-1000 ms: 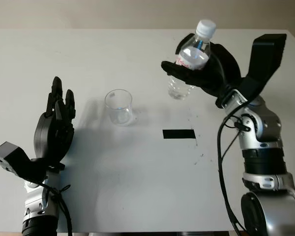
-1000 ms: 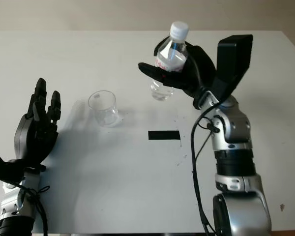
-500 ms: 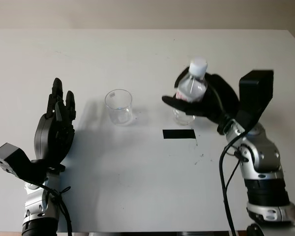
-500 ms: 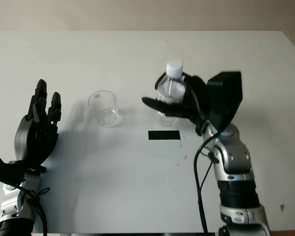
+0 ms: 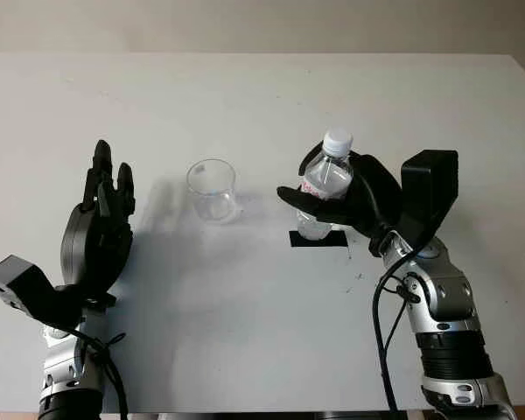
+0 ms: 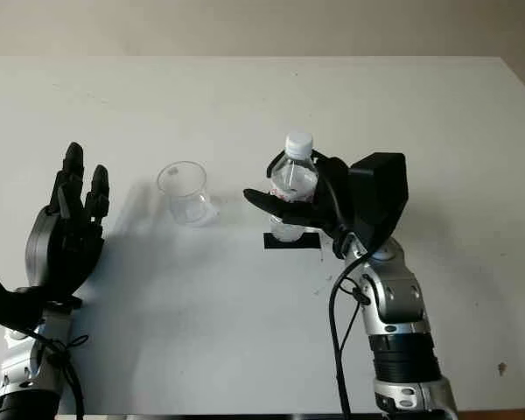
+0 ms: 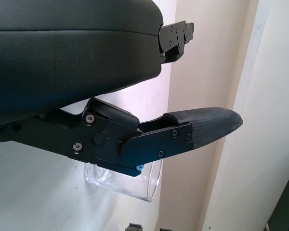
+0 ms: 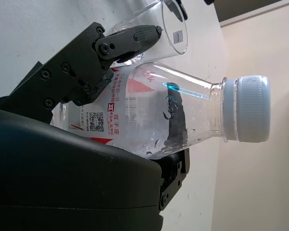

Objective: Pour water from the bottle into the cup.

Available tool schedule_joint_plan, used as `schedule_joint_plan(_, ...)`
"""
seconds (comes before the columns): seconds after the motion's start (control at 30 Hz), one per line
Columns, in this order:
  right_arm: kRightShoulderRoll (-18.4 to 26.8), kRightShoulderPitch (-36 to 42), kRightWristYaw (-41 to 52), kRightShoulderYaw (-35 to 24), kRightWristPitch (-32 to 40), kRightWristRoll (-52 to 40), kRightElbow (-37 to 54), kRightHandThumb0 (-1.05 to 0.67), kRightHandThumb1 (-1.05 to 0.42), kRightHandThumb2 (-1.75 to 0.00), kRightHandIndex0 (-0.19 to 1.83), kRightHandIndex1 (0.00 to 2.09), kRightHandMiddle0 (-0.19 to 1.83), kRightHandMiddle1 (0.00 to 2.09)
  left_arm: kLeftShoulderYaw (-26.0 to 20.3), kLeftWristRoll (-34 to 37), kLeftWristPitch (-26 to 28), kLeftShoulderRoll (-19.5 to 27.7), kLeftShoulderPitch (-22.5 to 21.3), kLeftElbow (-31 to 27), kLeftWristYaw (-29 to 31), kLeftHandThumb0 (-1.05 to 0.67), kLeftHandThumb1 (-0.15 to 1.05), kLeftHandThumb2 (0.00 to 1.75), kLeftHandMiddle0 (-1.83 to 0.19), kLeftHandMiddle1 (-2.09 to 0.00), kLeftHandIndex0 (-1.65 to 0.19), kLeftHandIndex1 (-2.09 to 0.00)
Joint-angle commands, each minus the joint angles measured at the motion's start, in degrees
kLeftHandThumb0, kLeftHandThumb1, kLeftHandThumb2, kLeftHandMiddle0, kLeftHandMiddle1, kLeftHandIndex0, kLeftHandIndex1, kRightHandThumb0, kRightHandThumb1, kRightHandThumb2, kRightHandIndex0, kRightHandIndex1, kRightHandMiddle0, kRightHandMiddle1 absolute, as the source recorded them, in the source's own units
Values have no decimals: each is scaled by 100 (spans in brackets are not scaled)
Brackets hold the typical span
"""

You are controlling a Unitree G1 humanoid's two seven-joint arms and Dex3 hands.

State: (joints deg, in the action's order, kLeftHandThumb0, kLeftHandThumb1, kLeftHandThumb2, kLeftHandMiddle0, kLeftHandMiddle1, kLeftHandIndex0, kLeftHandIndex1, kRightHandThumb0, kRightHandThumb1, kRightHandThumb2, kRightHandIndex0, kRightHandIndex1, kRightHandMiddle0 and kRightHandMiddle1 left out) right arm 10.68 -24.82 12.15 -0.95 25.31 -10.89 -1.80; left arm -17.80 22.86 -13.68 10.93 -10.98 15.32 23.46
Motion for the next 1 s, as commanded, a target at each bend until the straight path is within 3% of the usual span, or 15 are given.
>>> schedule_joint_plan(0.0,-58,57,2,-46,-113,10,-20,-19,-105,-42,168,209,141,209,1,-2,33,-72,253,233,22,-81,105,65,19,-1,19,0)
schedule_joint_plan(0.4,140,99,139,180,-228,424,-38,-21,-105,-35,164,209,142,209,-41,59,84,-46,265,217,89,-80,105,65,19,0,19,0)
schedule_joint_plan(0.53,186,147,211,226,-236,564,13,-29,-105,-20,116,209,75,209,-39,60,87,-57,225,239,69,-80,105,66,19,-1,19,0)
schedule_joint_plan(0.7,148,217,158,240,-256,687,75,-32,-105,-14,79,209,34,209,-48,71,60,-26,207,292,135,-80,105,66,19,0,19,0)
schedule_joint_plan(0.73,144,234,137,245,-246,713,94,-34,-105,-11,62,209,25,209,-55,74,61,-25,208,293,133,-80,105,66,19,0,19,0)
schedule_joint_plan(0.77,149,253,102,263,-221,764,124,-40,-103,-8,31,209,7,209,-56,68,66,-21,212,284,126,-80,105,66,19,0,19,0)
schedule_joint_plan(0.83,155,312,141,256,-317,762,131,-49,-99,-5,-3,209,-11,206,-60,72,76,-6,218,278,137,-80,105,66,19,0,19,0)
schedule_joint_plan(0.93,274,400,435,285,-735,743,12,-62,-95,-5,-17,124,-18,111,-66,70,66,1,225,283,134,-80,105,65,19,0,19,0)
schedule_joint_plan(0.97,301,424,511,283,-828,743,-22,-65,-94,-5,-18,81,-19,74,-66,69,64,2,228,281,133,-80,105,65,19,0,19,0)
